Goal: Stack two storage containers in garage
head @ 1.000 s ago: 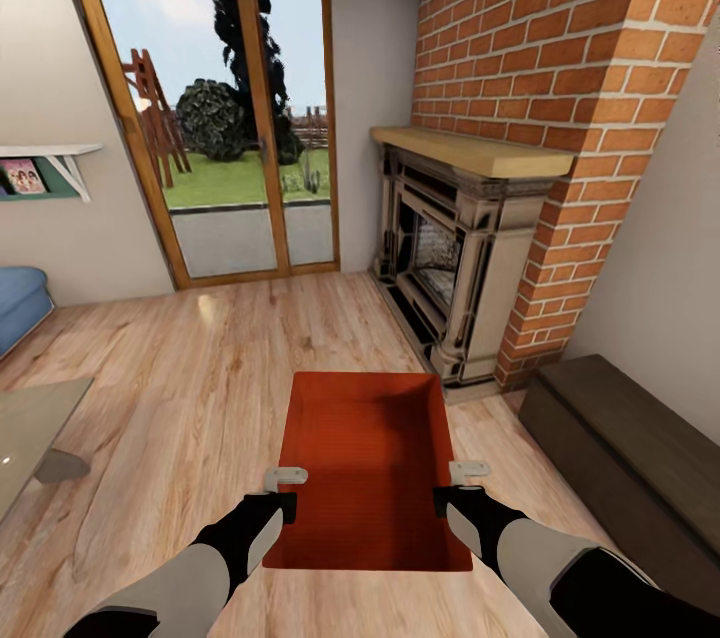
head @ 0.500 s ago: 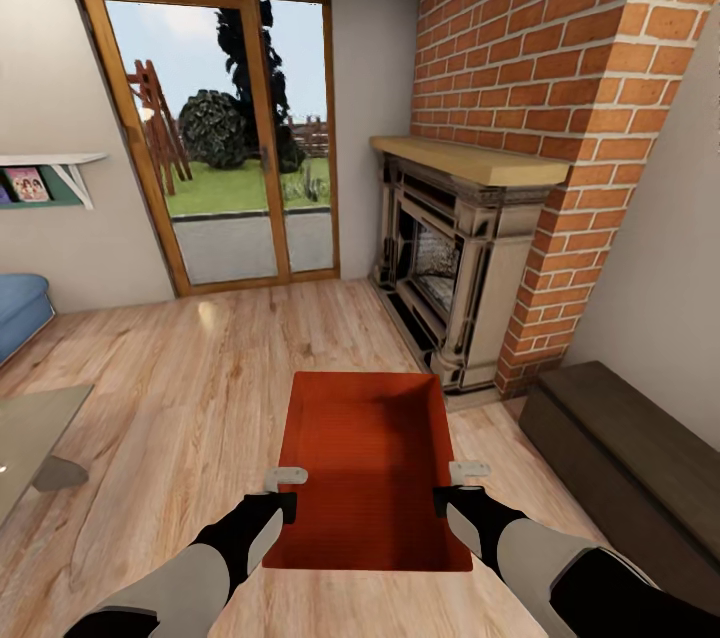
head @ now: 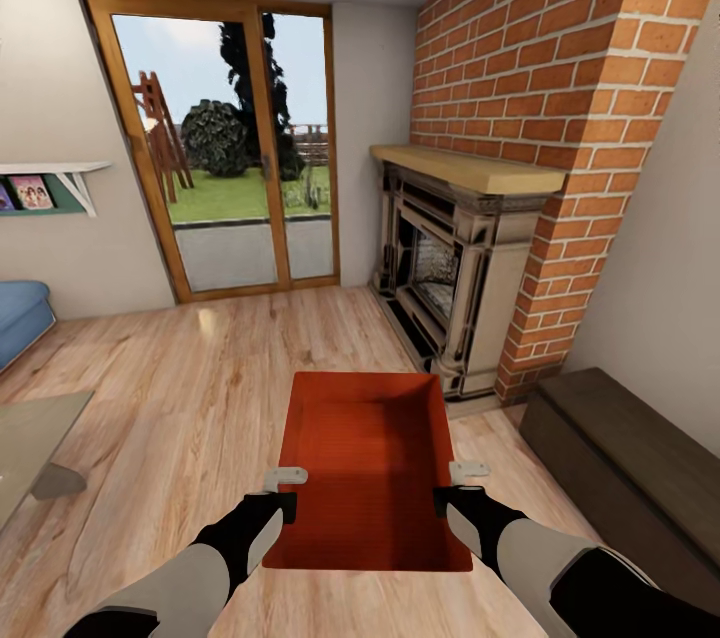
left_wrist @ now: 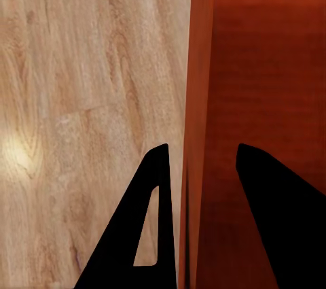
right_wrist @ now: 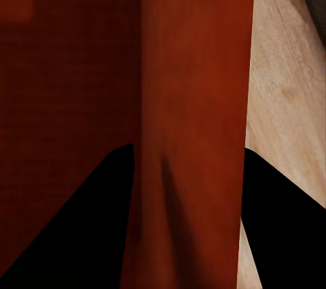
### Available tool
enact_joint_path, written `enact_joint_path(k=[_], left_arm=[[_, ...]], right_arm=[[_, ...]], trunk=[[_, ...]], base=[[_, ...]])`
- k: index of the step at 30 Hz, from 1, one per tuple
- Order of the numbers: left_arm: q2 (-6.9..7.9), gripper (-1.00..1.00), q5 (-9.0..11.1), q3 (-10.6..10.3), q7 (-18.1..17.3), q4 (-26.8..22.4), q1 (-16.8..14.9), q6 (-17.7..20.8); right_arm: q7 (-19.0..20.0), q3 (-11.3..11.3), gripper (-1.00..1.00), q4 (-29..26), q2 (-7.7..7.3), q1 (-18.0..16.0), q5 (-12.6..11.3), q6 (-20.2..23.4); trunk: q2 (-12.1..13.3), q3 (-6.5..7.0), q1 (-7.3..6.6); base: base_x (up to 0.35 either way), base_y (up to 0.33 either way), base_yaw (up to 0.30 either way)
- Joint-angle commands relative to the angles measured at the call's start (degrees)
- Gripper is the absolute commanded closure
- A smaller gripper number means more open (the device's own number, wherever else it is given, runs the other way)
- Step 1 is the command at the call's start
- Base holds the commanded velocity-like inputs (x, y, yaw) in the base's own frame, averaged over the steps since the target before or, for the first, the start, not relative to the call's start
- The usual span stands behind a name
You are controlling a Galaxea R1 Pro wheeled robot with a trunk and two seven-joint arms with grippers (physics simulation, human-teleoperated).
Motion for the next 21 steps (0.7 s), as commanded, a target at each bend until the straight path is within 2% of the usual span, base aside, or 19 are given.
enact_joint_path(k=[1,21], left_arm=[[-0.23,1.00,-0.38,0.49,0.29,0.11,-0.02,0.45],[-0.23,1.00,-0.38,0.51,0.29,0.11,-0.02,0.45]], right_arm=[[-2.55,4.32,1.00,-0.15,0.41,-0.05,0.67,-3.08],[-2.56,4.34,1.00,-0.14,0.47,-0.05,0.67,-3.06]], trunk=[[-0.12,-0.04,0.03],[-0.12,1.76,0.03]], base=[[0.000,0.000,0.000],[0.000,0.000,0.000]])
